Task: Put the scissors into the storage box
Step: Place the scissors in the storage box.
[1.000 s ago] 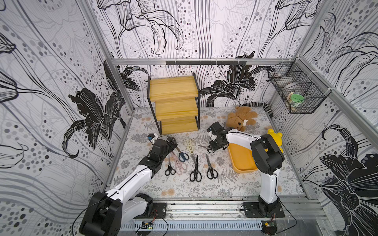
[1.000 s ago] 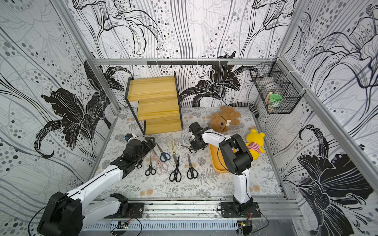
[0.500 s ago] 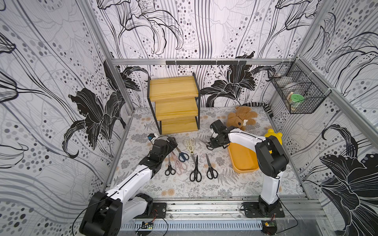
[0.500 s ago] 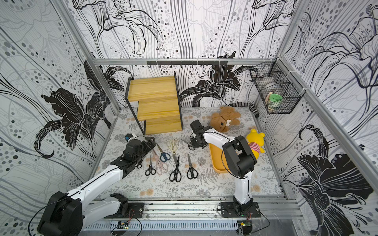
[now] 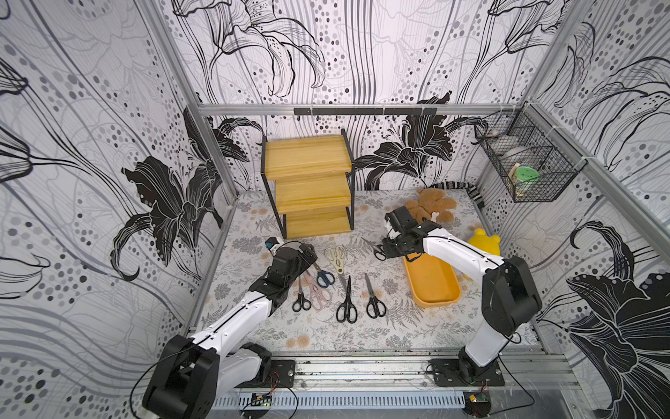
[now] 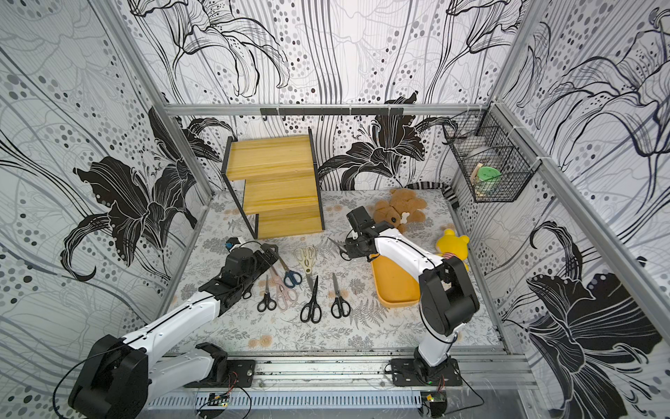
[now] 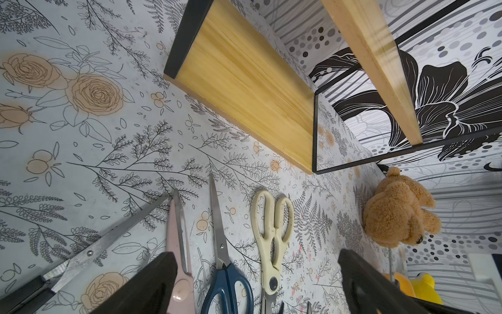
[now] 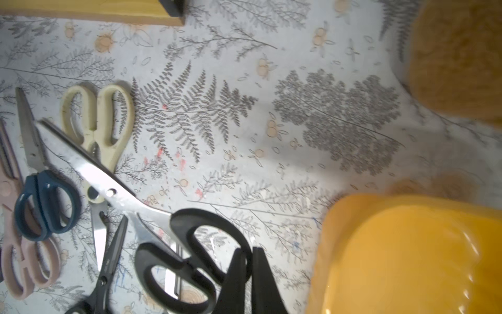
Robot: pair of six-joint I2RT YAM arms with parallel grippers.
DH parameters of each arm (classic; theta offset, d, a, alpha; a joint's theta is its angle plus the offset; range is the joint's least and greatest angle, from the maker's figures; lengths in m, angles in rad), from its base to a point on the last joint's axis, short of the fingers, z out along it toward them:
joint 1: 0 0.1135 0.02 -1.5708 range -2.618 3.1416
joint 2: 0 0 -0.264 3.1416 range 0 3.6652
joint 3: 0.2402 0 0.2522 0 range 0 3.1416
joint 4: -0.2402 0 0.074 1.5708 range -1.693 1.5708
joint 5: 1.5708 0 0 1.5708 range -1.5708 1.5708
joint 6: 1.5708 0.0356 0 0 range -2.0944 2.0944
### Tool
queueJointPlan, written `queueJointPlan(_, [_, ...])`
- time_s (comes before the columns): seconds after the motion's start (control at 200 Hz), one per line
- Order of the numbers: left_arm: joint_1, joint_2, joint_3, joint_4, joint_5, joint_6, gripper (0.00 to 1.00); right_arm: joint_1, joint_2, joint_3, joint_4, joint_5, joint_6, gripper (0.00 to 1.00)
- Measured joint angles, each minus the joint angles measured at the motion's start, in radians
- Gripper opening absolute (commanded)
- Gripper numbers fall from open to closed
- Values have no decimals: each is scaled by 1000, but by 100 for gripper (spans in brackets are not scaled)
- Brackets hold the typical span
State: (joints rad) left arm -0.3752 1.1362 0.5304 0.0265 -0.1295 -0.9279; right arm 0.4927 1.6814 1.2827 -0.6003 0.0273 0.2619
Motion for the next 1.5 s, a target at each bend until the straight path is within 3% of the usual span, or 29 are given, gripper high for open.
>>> queueJointPlan(0.24, [-31,46,13,13,16,0,98,-106,-219,-136,-63,53,13,0])
queueJointPlan(0.511, [-63,105,64,33,34,9,98,-276,-354,-354,-81,82,82,0])
queueJointPlan(1.026, [-76,110,66,36,41,10,98,-319,-253,-500,17,63,124,0])
queueJointPlan(1.131, [-76,110,66,32,41,10,98,-319,-221,-500,48,55,135,8])
queueJointPlan(1.281, [-77,109,66,31,41,10,98,-319,-198,-499,72,45,142,29])
queueJointPlan(1.502, [-77,109,66,29,40,9,98,-319,-197,-491,76,40,145,36])
